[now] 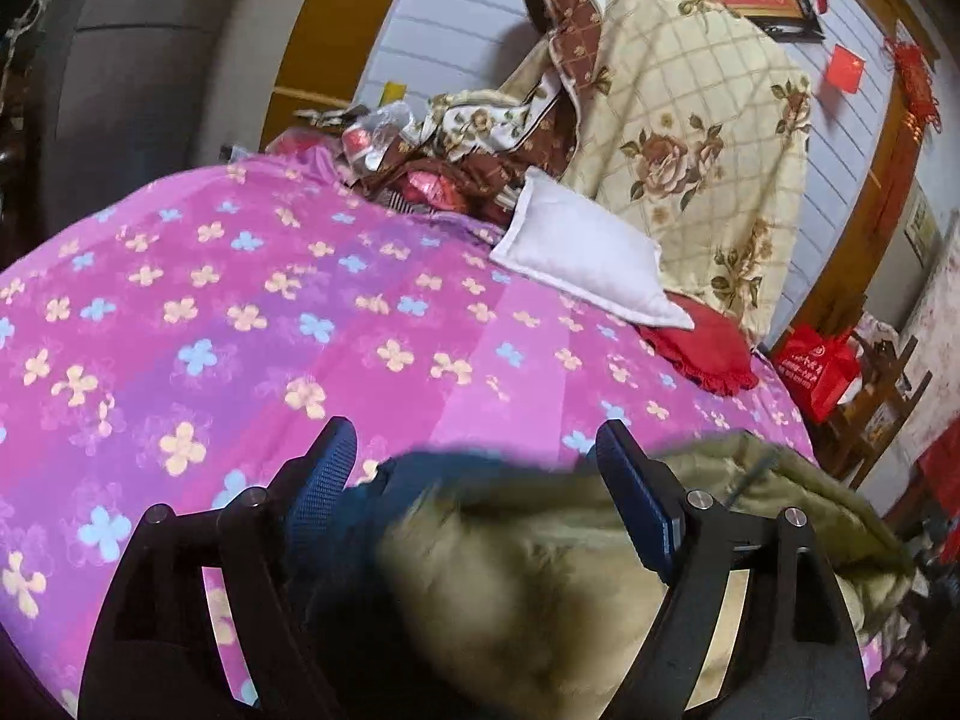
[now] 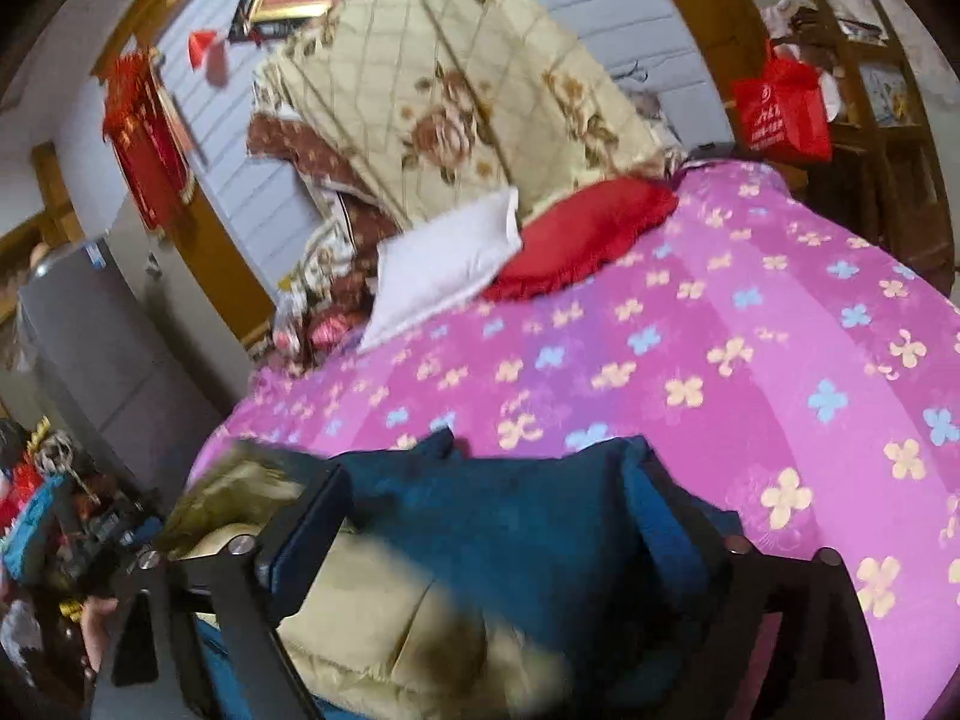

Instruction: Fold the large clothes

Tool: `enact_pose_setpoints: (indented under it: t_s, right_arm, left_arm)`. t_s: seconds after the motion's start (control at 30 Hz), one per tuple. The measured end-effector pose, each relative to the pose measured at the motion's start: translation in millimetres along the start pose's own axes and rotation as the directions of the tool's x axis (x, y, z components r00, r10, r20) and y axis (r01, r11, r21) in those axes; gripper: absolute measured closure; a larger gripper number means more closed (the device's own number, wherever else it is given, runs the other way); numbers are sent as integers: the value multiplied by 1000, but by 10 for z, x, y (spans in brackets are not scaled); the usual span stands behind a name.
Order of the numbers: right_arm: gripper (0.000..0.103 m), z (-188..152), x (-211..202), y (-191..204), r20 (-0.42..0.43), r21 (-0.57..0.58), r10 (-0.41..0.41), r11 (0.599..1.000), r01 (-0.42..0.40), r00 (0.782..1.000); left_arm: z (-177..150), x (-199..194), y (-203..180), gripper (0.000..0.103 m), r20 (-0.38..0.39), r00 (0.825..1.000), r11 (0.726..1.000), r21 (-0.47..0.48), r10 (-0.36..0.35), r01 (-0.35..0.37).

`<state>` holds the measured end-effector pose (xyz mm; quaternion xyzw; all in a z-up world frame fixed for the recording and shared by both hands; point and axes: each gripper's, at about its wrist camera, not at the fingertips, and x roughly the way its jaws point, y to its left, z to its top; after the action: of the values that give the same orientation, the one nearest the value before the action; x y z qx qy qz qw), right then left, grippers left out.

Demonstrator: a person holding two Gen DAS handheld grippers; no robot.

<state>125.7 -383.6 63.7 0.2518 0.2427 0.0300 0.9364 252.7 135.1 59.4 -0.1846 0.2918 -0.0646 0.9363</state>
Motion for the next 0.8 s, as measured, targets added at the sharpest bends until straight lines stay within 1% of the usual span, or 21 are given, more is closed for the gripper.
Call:
enact_pose_setpoints:
  t_s: [0.03,0.07,0.1,0.13,0.17,0.2,0.27,0.33,0.37,0.43,0.5,0.53,0.57,0.6,0.63,0.7,0.73,0.77,0.8]
  right_arm:
    - [9,13,-41,-63,17,42,6,999,-6,1000]
    - [9,14,-71,-95,26,62,-5,998,4,1000]
    - [9,12,-92,-108,36,67,-17,998,14,999]
    - [9,5,-138,-82,63,52,-34,998,31,997]
    - [9,7,-176,-33,86,22,-35,999,34,996]
    - [9,12,-218,37,109,-17,-19,1000,21,994]
    - [9,5,-312,202,152,-100,31,995,-15,988]
    - [9,-24,-353,364,166,-177,79,983,-50,983]
    - [9,-50,-347,426,156,-207,96,976,-63,983]
    - [10,-112,-288,542,117,-257,99,964,-66,988]
    - [20,-196,-177,686,65,-319,91,945,-66,994]
    - [31,-235,-119,752,32,-347,95,935,-78,995]
    - [33,-276,-60,790,-2,-361,97,928,-91,995]
    - [35,-316,29,841,-57,-375,87,921,-102,995]
    - [39,-369,161,902,-122,-390,56,915,-100,991]
    - [40,-451,361,958,-209,-395,34,911,-116,977]
    - [40,-476,456,985,-235,-403,16,908,-112,972]
    - [40,-488,529,1011,-242,-414,1,904,-104,970]
    - [40,-483,597,1033,-250,-421,-7,902,-102,968]
  left_arm:
    - [-15,13,31,21,-9,1000,1000,-9,4,-4]
    - [-20,24,53,21,-17,1000,1000,-22,2,-3]
    - [-34,15,76,21,-18,1000,1000,-30,-1,0]
    - [-37,2,91,21,-16,1000,999,-40,-5,5]
    - [-46,-19,101,21,-14,1000,999,-43,-10,9]
    - [-54,-51,106,21,-9,1000,999,-43,-12,12]
    - [-50,-96,97,21,9,1000,999,-35,-11,12]
    - [-55,-111,85,21,12,1000,999,-29,-15,16]
    - [-61,-104,75,21,7,1000,1000,-25,-17,17]
    - [-77,-86,63,21,1,1000,1000,-16,-15,15]
    - [-91,-70,35,21,-4,1000,1000,-10,-15,15]
    - [-93,-74,17,21,-4,1000,1000,-7,-22,22]
    - [-100,-98,-17,21,2,999,999,0,-34,34]
    - [-100,-125,-44,21,10,999,999,7,-42,42]
    - [-106,-168,-78,21,22,998,998,16,-58,57]
    - [-133,-273,-188,21,40,992,991,49,-123,121]
    - [-147,-309,-245,21,38,987,986,67,-154,151]
    - [-174,-333,-314,21,27,981,978,90,-194,190]
    - [-194,-337,-366,21,12,976,971,108,-217,215]
